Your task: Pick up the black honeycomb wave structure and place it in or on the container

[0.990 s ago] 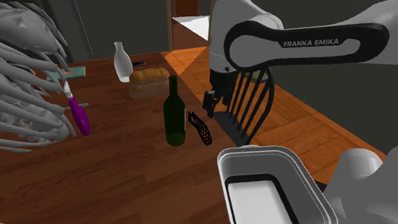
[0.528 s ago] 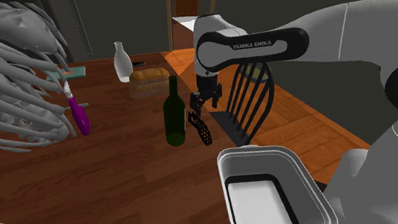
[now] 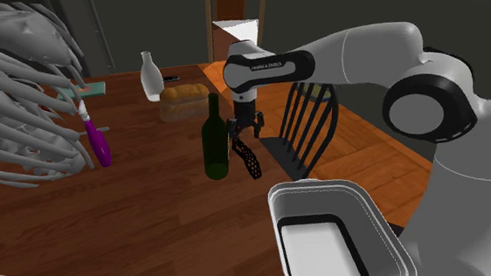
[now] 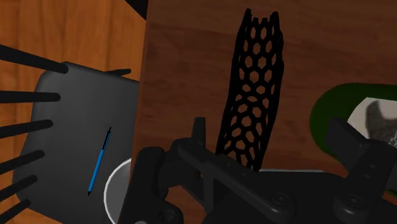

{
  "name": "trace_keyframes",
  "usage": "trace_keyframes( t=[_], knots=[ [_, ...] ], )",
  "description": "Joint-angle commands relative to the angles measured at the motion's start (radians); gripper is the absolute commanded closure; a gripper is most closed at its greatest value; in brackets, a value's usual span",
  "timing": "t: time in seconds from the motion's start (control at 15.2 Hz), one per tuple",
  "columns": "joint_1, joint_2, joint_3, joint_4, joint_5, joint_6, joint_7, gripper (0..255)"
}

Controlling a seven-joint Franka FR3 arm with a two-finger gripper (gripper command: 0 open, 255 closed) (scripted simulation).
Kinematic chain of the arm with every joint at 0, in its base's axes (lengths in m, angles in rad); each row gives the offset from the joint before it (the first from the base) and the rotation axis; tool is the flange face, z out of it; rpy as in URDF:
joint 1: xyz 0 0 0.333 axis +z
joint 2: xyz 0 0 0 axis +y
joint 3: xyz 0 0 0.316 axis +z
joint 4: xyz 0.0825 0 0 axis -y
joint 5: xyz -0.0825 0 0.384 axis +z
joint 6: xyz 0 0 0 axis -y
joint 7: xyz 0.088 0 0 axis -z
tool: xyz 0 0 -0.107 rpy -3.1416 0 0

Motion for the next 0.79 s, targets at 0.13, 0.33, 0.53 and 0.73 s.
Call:
trace_keyframes(
  t=[0.13, 0.33, 0.53, 0.73],
  knots=[
    [-0.017, 0.082, -0.003, 0.041, 0.027, 0.012, 0.002, 0],
    [-0.013, 0.081, -0.001, 0.0, 0.029, 0.052, 0.0, 0],
    [-0.01, 0.082, 0.0, -0.034, 0.031, 0.086, -0.002, 0],
    [-0.01, 0.082, 0.0, -0.033, 0.031, 0.086, -0.002, 0]
  ],
)
